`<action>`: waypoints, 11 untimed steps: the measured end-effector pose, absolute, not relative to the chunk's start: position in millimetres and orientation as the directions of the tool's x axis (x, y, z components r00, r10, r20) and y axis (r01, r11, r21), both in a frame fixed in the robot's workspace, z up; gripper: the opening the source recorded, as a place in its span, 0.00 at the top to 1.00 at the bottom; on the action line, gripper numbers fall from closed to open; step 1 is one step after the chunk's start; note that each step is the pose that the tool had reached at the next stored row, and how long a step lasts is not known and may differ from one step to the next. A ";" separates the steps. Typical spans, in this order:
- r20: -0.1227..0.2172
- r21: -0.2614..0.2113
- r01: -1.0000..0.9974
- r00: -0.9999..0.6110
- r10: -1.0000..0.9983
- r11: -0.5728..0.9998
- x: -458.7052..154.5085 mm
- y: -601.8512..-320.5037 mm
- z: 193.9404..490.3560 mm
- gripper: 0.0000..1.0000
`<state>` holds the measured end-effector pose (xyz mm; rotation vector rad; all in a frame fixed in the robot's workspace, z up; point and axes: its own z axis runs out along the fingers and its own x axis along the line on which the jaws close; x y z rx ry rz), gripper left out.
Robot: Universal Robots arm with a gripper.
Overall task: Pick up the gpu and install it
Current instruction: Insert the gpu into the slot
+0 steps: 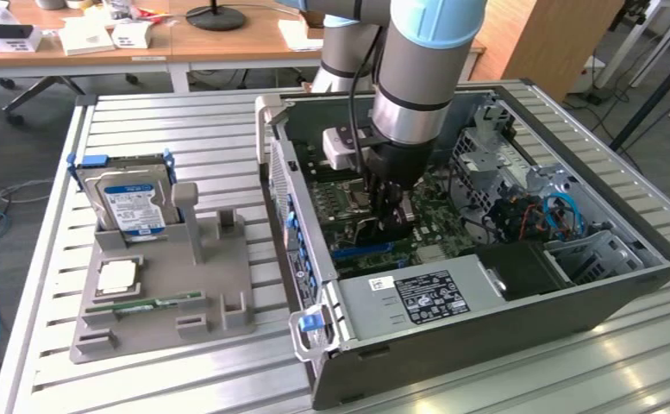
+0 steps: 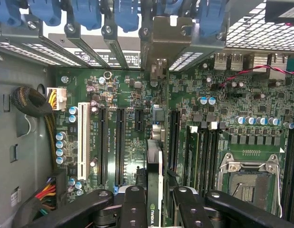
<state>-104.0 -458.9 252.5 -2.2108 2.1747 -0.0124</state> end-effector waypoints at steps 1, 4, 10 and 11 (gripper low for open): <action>-0.023 -0.034 -0.999 0.017 -1.000 -0.016 -104.1 -458.9 252.5 0.74; -0.023 -0.034 -0.999 0.017 -1.000 -0.016 -104.1 -458.9 252.5 0.74; -0.022 -0.034 -0.999 0.017 -1.000 -0.016 -104.6 -459.0 252.5 0.74; -0.022 -0.034 -0.999 0.017 -1.000 -0.016 -104.7 -459.0 252.4 0.74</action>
